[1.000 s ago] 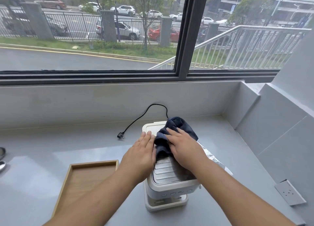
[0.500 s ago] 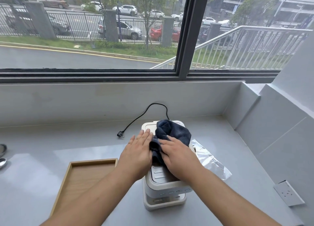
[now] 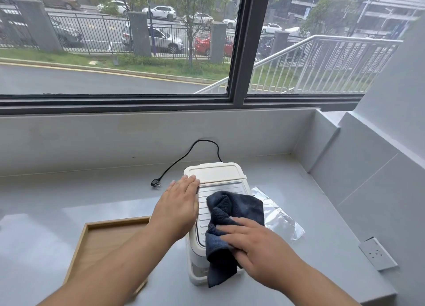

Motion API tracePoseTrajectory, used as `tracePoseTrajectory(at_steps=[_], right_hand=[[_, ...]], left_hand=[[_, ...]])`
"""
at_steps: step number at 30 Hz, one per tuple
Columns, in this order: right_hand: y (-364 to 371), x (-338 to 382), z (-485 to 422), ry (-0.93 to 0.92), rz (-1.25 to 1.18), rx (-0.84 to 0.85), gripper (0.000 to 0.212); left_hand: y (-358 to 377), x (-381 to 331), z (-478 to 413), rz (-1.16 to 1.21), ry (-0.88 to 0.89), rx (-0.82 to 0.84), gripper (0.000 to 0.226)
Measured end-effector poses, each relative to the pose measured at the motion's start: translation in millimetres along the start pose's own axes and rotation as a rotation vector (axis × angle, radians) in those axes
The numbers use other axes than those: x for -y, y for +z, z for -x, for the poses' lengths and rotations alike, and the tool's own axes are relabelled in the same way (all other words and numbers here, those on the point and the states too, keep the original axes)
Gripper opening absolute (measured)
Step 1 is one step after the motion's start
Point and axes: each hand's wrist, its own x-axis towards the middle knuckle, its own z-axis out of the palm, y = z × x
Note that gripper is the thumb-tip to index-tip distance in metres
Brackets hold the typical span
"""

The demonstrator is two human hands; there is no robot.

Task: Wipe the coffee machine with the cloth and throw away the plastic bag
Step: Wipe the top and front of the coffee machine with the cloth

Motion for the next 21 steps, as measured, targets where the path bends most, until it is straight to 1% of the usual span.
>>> tracePoseTrajectory(at_steps=[2, 7, 13, 17, 21], right_hand=[[-4.6, -7.7, -8.3, 0.059, 0.017, -0.005, 0.052], [-7.3, -26.8, -47.8, 0.200, 0.064, -0.059, 0.052], [-8.0, -30.5, -103.7, 0.283, 0.048, -0.139, 0.051], [-3.9, -19.4, -137.4, 0.280, 0.029, -0.161, 0.044], [2.9, -4.9, -153.8, 0.226, 0.048, -0.118, 0.039]], left_hand=[[0.6, 1.0, 0.7, 0.014, -0.001, 0.001, 0.053], [2.3, 2.4, -1.0, 0.017, 0.016, -0.001, 0.054], [4.1, 3.9, -1.2, 0.025, 0.023, -0.006, 0.054], [3.8, 4.5, 0.4, 0.127, -0.006, -0.016, 0.057], [-3.4, 5.2, 5.2, 0.293, -0.056, -0.028, 0.060]])
